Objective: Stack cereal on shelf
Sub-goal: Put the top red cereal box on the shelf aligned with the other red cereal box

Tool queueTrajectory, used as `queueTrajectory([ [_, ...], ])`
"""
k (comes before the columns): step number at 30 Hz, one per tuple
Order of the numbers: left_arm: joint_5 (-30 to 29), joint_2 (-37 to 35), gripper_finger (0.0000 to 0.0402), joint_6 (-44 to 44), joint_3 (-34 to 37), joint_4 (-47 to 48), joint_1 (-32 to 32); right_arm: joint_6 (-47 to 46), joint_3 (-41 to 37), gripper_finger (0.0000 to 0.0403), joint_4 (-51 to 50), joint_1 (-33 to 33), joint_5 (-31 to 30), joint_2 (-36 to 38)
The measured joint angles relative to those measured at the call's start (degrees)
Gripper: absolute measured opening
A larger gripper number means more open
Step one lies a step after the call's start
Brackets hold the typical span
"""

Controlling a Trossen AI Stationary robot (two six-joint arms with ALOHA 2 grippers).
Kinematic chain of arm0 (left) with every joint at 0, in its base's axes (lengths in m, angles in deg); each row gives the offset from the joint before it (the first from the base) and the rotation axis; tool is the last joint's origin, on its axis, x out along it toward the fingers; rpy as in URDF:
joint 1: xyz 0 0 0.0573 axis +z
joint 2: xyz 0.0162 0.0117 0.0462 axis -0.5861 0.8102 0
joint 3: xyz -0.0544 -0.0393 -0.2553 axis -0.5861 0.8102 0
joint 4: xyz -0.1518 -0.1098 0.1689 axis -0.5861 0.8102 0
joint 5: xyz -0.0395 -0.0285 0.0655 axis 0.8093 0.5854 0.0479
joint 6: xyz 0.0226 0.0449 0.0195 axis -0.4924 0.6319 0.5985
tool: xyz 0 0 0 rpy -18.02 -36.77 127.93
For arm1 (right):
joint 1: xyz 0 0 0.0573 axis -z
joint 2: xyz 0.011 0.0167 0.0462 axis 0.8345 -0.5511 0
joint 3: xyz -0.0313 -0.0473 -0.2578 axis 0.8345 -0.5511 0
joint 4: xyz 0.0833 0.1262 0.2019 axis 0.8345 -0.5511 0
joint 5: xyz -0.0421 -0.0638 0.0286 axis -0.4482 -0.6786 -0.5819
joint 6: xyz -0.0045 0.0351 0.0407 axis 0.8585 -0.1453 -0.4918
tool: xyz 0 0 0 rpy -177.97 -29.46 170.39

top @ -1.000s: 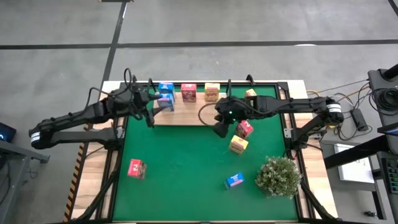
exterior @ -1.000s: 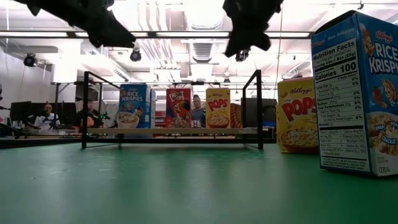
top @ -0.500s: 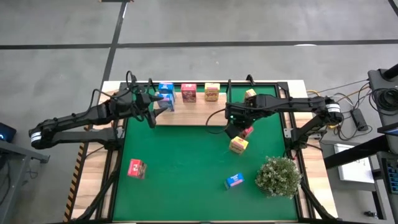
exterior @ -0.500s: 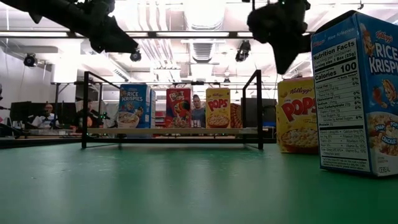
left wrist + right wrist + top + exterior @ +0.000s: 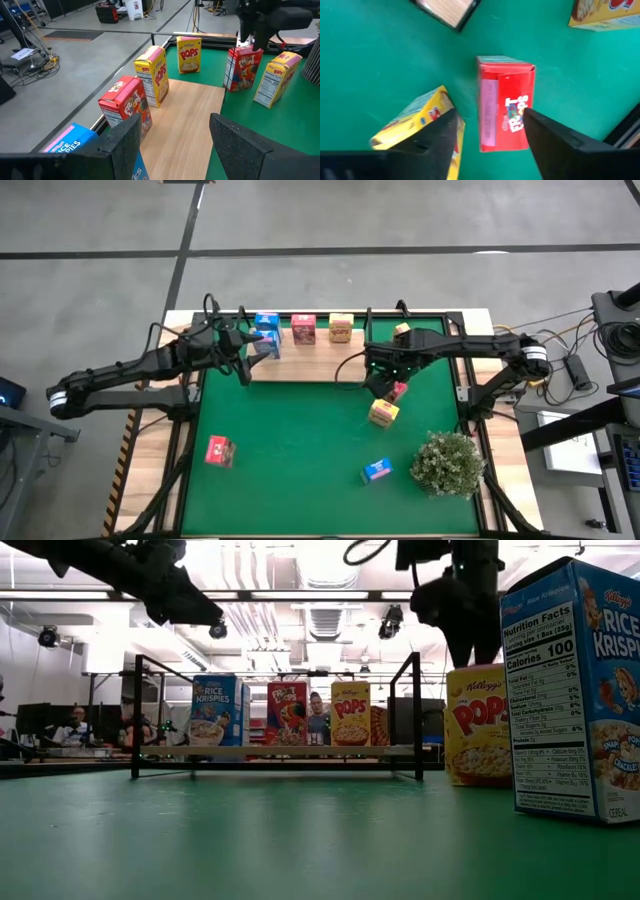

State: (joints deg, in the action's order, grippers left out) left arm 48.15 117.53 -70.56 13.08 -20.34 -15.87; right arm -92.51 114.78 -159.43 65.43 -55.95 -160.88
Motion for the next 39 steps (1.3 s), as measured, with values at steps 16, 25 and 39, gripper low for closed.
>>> queueTrajectory([
  [16,0.02,0.04,0.0217,-0.01,0.0,0.02,0.0,0.01,-5.82,0.0242,3.59,0.03,-1.4,-0.09],
  [25,0.02,0.04,0.0217,-0.02,0.0,0.03,0.01,0.01,-5.82,0.018,3.78,0.06,-1.4,-0.09],
  [39,0.02,0.04,0.0217,-0.04,0.0,0.04,0.02,0.21,-3.53,0.0146,-0.16,0.16,0.17,0.94],
])
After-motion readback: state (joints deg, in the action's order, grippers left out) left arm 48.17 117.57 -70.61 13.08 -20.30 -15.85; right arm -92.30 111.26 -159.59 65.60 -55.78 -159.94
